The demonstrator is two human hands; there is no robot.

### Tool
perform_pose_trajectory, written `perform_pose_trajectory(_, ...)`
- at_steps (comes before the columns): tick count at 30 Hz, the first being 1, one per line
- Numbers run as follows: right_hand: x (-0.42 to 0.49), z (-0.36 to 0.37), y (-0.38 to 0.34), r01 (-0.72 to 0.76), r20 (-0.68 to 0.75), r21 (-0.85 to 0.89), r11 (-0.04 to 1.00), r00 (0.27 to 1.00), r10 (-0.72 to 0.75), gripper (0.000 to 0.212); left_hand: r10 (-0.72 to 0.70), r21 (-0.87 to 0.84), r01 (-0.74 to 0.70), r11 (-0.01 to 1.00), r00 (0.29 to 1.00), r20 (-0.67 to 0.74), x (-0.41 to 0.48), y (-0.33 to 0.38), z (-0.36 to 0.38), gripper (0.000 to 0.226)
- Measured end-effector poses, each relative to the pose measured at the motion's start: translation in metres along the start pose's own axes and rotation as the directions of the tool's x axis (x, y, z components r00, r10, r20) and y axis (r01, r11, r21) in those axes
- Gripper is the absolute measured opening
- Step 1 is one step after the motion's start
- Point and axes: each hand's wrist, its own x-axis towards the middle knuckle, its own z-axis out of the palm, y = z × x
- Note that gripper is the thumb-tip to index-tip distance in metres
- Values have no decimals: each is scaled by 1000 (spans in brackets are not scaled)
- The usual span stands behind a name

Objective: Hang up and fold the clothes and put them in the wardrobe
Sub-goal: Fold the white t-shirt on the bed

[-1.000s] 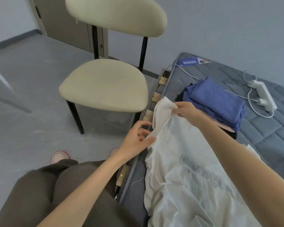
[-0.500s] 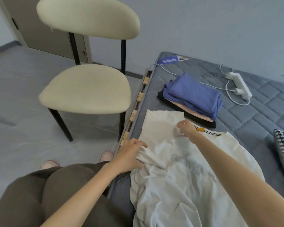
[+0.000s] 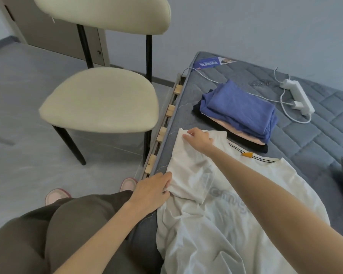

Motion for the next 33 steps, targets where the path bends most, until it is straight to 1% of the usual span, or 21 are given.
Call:
perform_pose_trajectory(3,10,5,-7,-29,24,-8,1000,999,30,42,8,80,-10,997,1000,17,1,-4,0,15)
perform_pose_trajectory(5,16,8,-10,-25,21,-9,1000,999,25,38,2,112,-5,994,1000,23,1,-8,-1,17)
perform_pose_trajectory(9,26,7,-16,19,-46,74,997,999,-16,32,7,165,-14,986,999,41,2,-15,-2,19)
perform_pose_trajectory(12,35,4,-20,68,-100,150,986,994,-53,27,40,191,-54,980,996,77,4,-19,-4,20)
perform_pose_trajectory(14,38,5,-21,86,-112,173,981,991,-67,27,52,211,-72,975,994,97,5,-22,-3,18)
perform_pose_trajectory(18,37,9,-18,87,-76,197,976,994,-73,26,62,254,-103,962,984,164,6,-24,1,15)
perform_pose_trajectory(20,35,7,-17,98,-58,204,974,994,-88,28,74,252,-116,961,982,171,5,-25,1,14)
perform_pose_trajectory(24,27,-5,-5,109,-35,176,978,994,-104,34,101,249,-126,960,988,113,4,-18,-3,14)
perform_pose_trajectory(28,14,-14,23,26,-78,74,997,997,-20,31,156,279,-160,947,987,35,7,-4,2,10)
perform_pose_trajectory(31,0,-19,47,-21,-82,-2,1000,996,20,30,152,307,-136,942,988,-28,10,1,9,17)
perform_pose_trajectory(33,-9,-21,60,-24,-81,-53,998,996,20,28,152,283,-129,950,986,-61,9,3,12,18)
